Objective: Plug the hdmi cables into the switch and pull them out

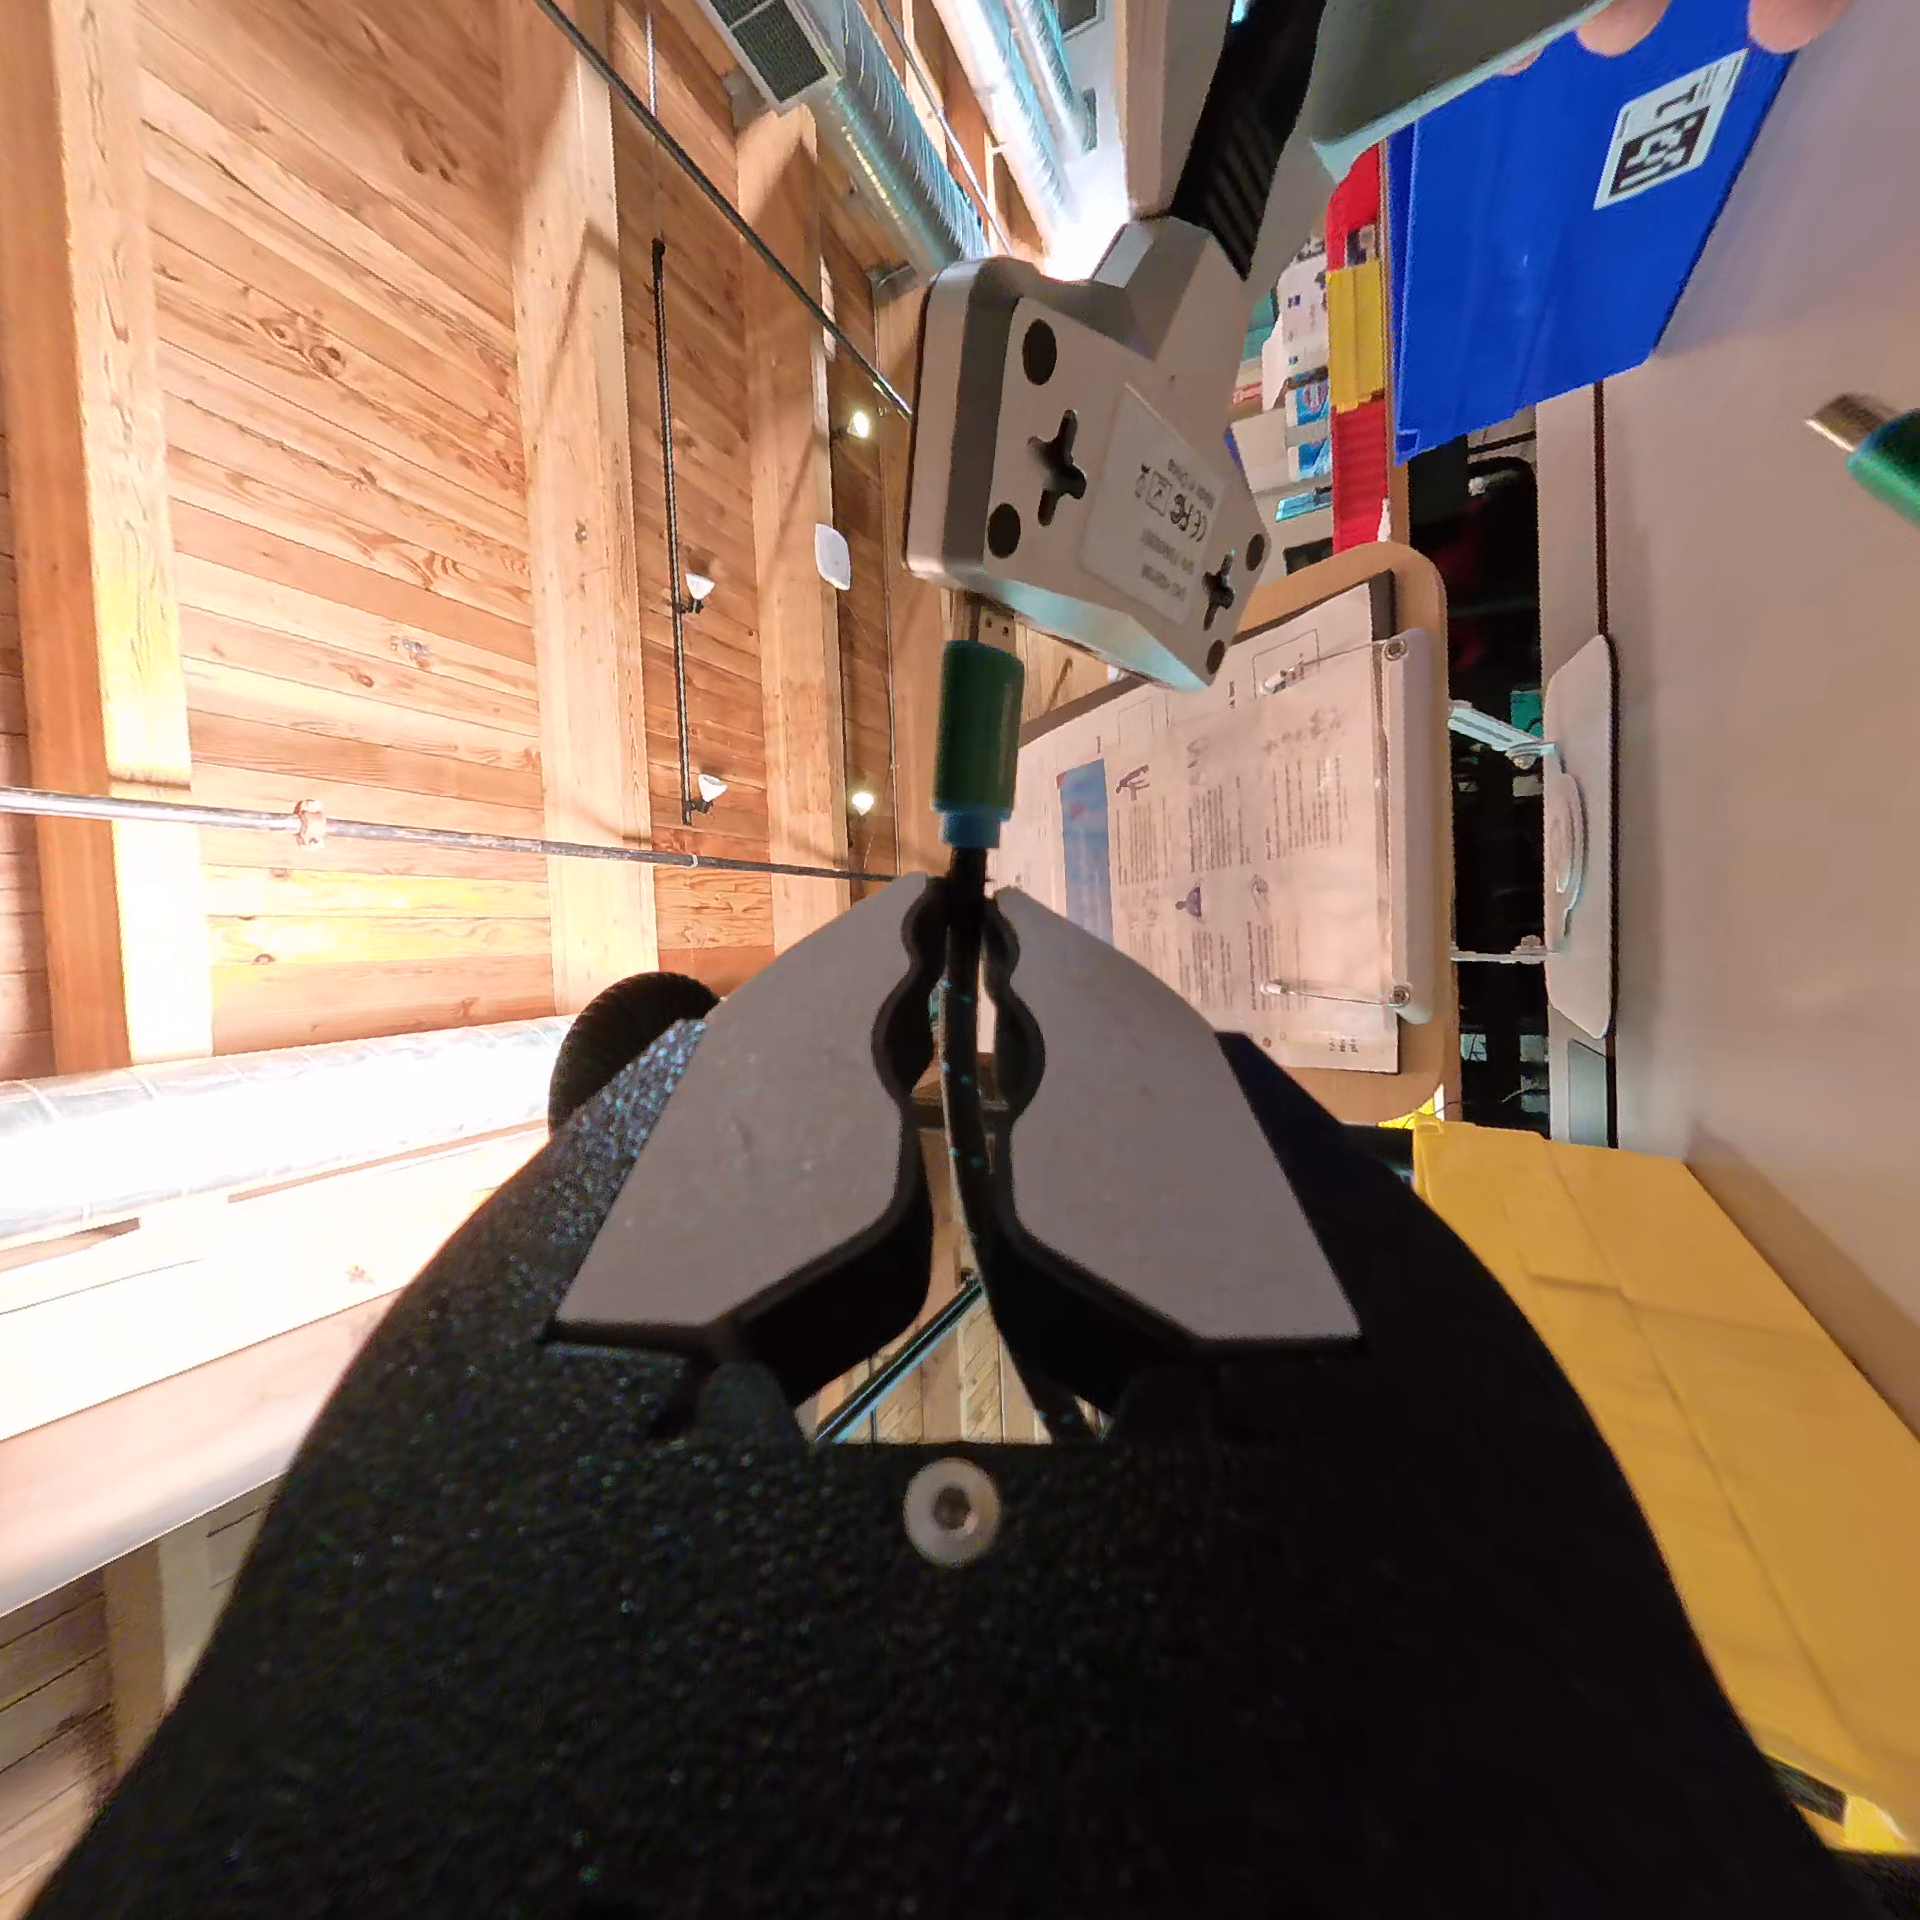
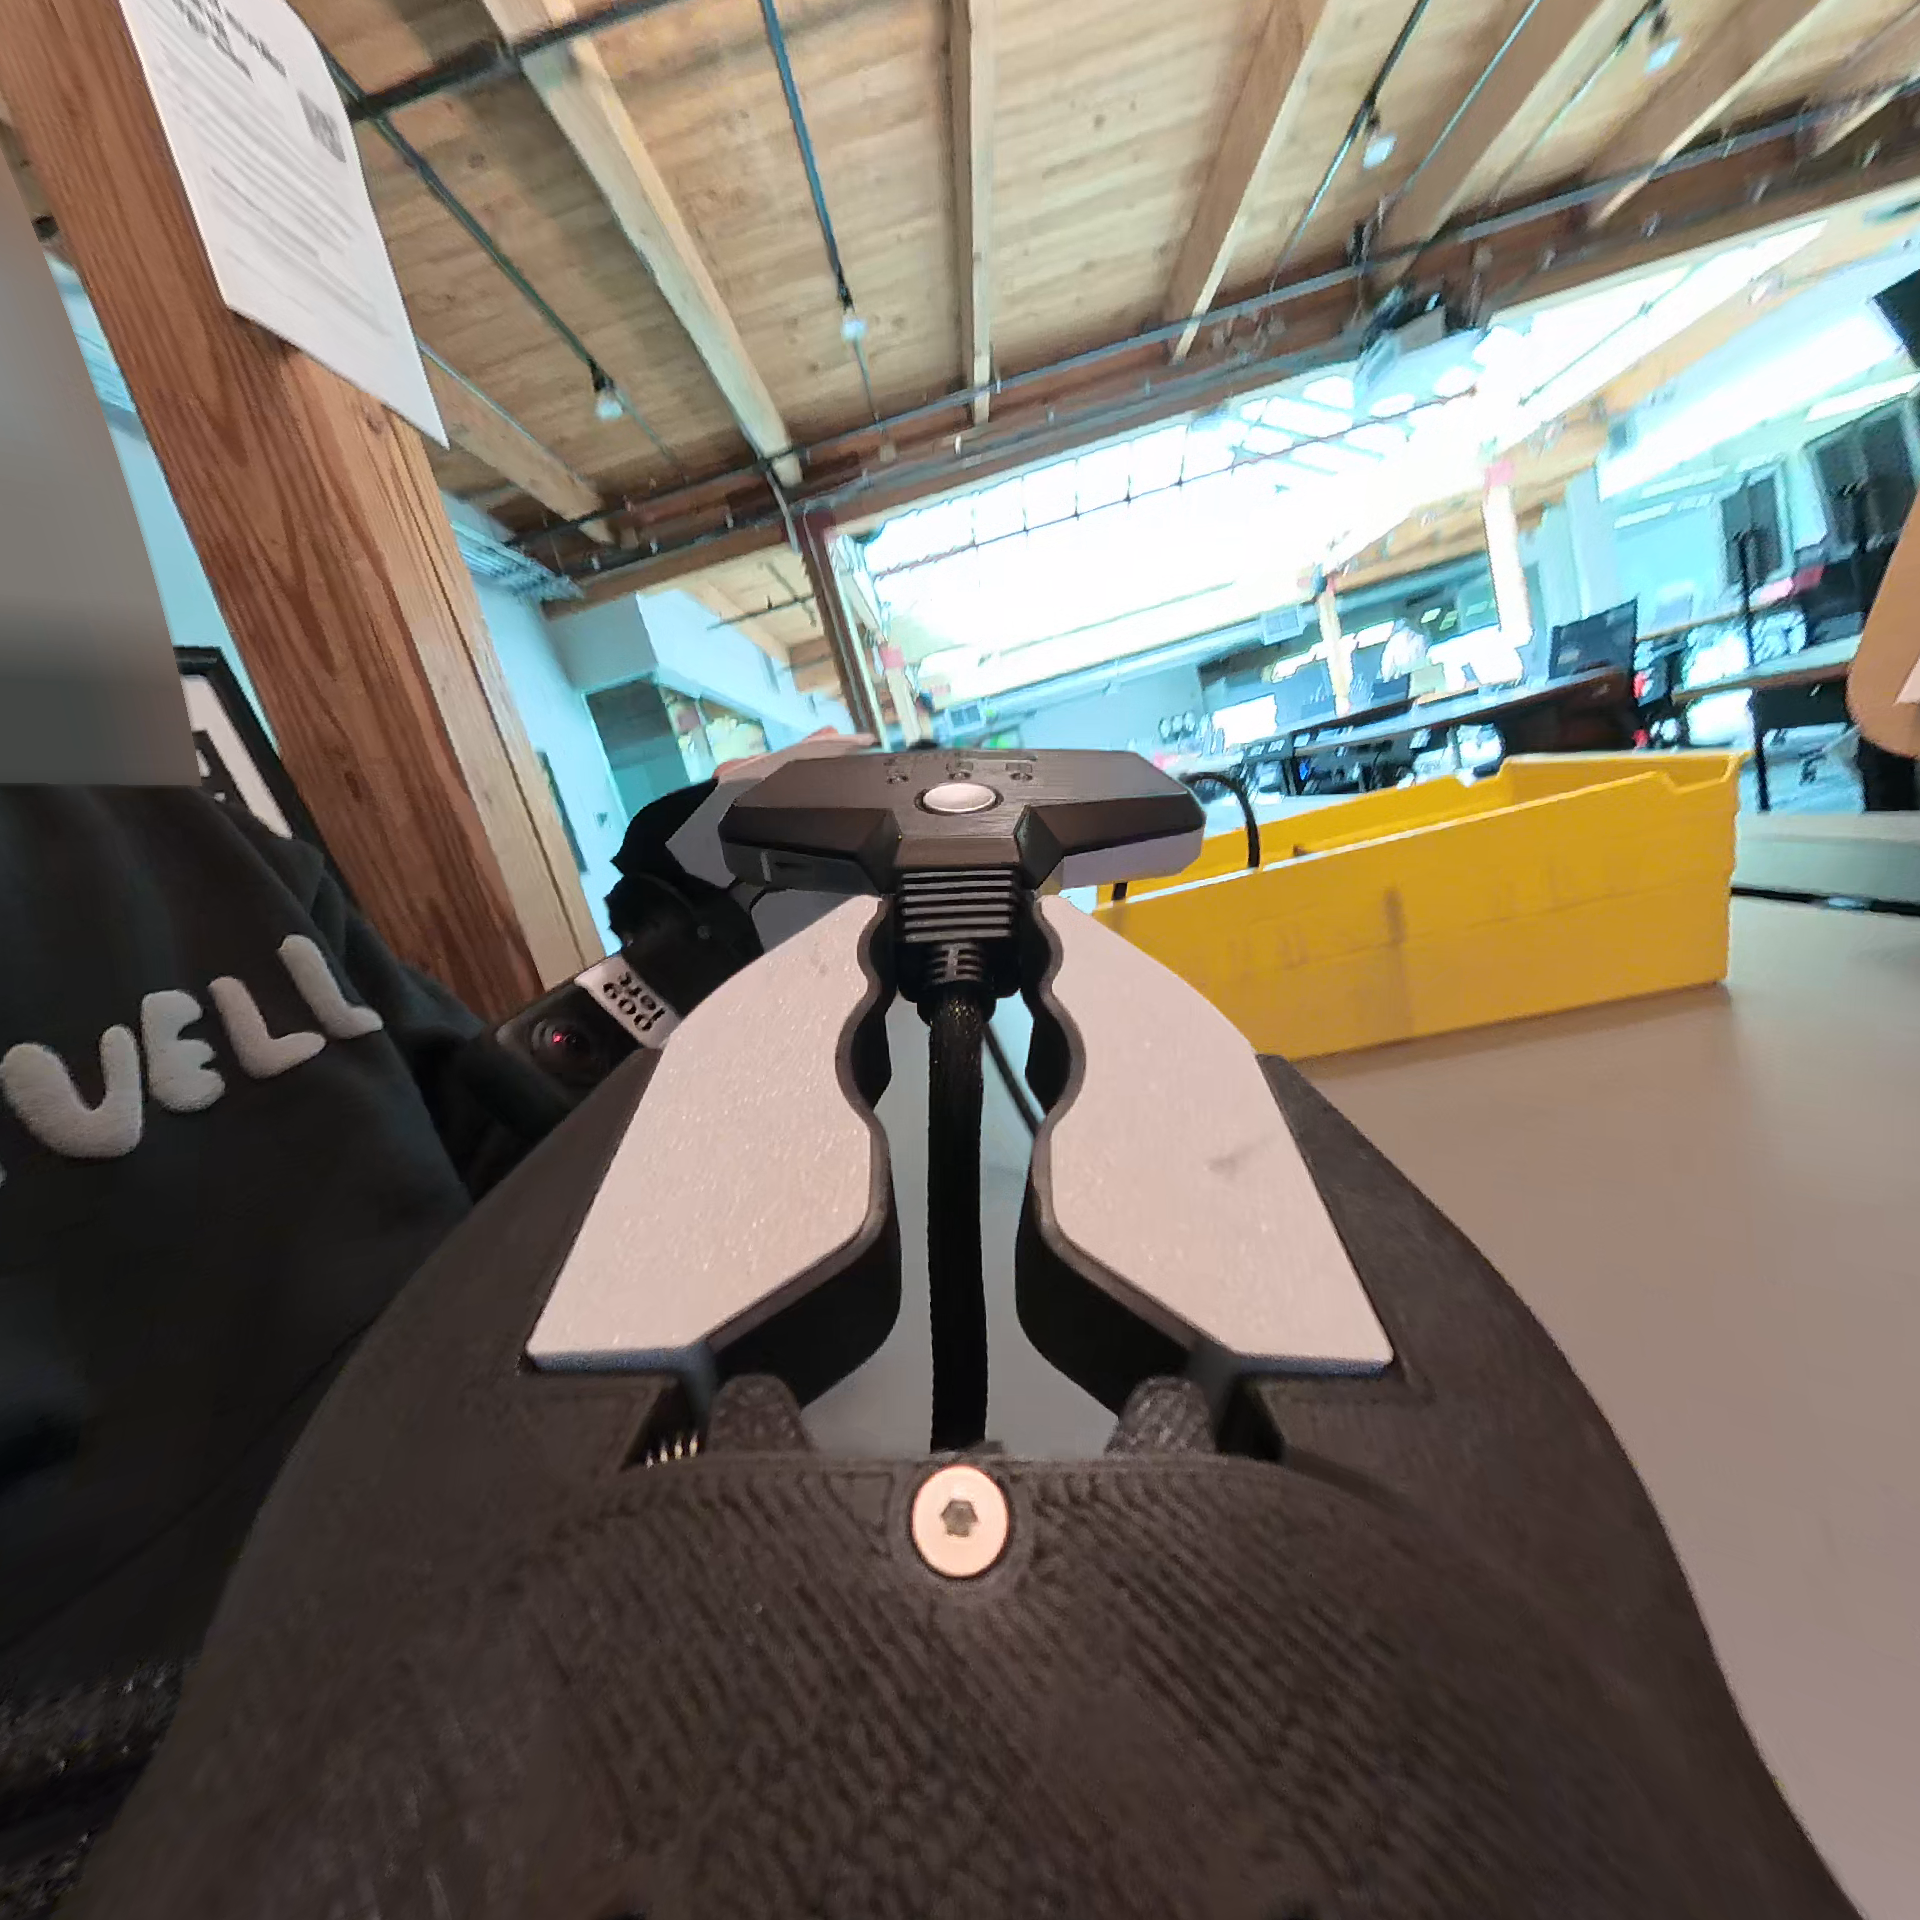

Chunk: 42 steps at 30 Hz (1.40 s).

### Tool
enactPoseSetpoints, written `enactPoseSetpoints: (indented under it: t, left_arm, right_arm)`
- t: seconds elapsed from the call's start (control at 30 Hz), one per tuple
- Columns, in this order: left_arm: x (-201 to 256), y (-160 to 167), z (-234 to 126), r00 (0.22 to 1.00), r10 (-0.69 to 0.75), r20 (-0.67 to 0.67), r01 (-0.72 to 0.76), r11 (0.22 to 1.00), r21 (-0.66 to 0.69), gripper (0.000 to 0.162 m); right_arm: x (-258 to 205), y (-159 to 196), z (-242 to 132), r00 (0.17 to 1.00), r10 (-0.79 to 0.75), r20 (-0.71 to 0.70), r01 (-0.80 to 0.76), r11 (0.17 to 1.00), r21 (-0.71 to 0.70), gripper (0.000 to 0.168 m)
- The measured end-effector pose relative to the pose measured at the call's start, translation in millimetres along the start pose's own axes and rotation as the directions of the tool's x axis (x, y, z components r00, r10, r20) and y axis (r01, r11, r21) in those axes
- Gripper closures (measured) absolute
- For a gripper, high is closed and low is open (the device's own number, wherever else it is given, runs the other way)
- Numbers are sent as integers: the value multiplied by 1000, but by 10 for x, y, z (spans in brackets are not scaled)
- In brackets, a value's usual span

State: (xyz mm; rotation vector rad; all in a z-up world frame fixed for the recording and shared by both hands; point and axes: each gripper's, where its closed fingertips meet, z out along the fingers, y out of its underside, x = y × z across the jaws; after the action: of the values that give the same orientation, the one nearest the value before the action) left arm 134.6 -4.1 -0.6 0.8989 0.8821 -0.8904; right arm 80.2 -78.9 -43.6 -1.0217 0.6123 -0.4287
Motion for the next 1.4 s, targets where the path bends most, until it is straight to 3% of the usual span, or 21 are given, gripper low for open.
enactPoseSetpoints:
  t: [0.37, 0.57, 0.67, 0.73, 0.83, 0.9, 0.93, 0.97, 1.0, 1.13, 1.27, 1.4]
  left_arm:
    - [121, -81, -25, 996, -25, -90, 31, 997, 71, 157]
    - [146, -80, -14, 969, -190, -158, 199, 979, 43, 155]
    - [128, -89, -18, 910, -349, -224, 367, 929, 44, 155]
    - [211, -98, -49, 771, -516, -374, 554, 832, -7, 147]
    - [178, -135, -151, 352, -760, -546, 841, 513, -172, 121]
    - [101, -187, -276, 50, -780, -624, 914, 288, -287, 111]
    - [96, -197, -350, -52, -757, -652, 912, 231, -340, 112]
    - [117, -186, -412, -106, -738, -667, 901, 213, -379, 112]
    - [156, -166, -466, -124, -724, -678, 887, 225, -403, 112]
    - [315, -111, -645, -64, -686, -725, 816, 381, -434, 114]
    - [185, -253, -618, -216, -678, -703, 835, 244, -493, 122]
    - [303, -346, -612, -232, -654, -720, 824, 261, -502, 132]
  right_arm:
    - [28, 79, -108, 999, 4, -51, -13, 986, -169, 146]
    - [26, 78, -82, 998, -50, -33, 46, 992, -116, 146]
    - [0, 22, -74, 989, -148, -29, 145, 985, -91, 146]
    - [-2, 25, -86, 975, -221, -40, 215, 970, -111, 146]
    - [-53, 9, -116, 961, -277, -16, 273, 955, -115, 146]
    - [-98, 48, -117, 948, -317, 16, 316, 938, -141, 146]
    - [-129, 74, -103, 940, -338, 36, 339, 929, -149, 146]
    - [-148, 98, -82, 933, -356, 47, 359, 920, -156, 146]
    - [-164, 124, -60, 928, -367, 59, 371, 914, -164, 146]
    - [-215, 185, -13, 918, -384, 97, 395, 901, -179, 146]
    - [-247, 218, 14, 911, -395, 119, 411, 894, -178, 146]
    - [-282, 245, 67, 909, -393, 136, 412, 895, -169, 146]
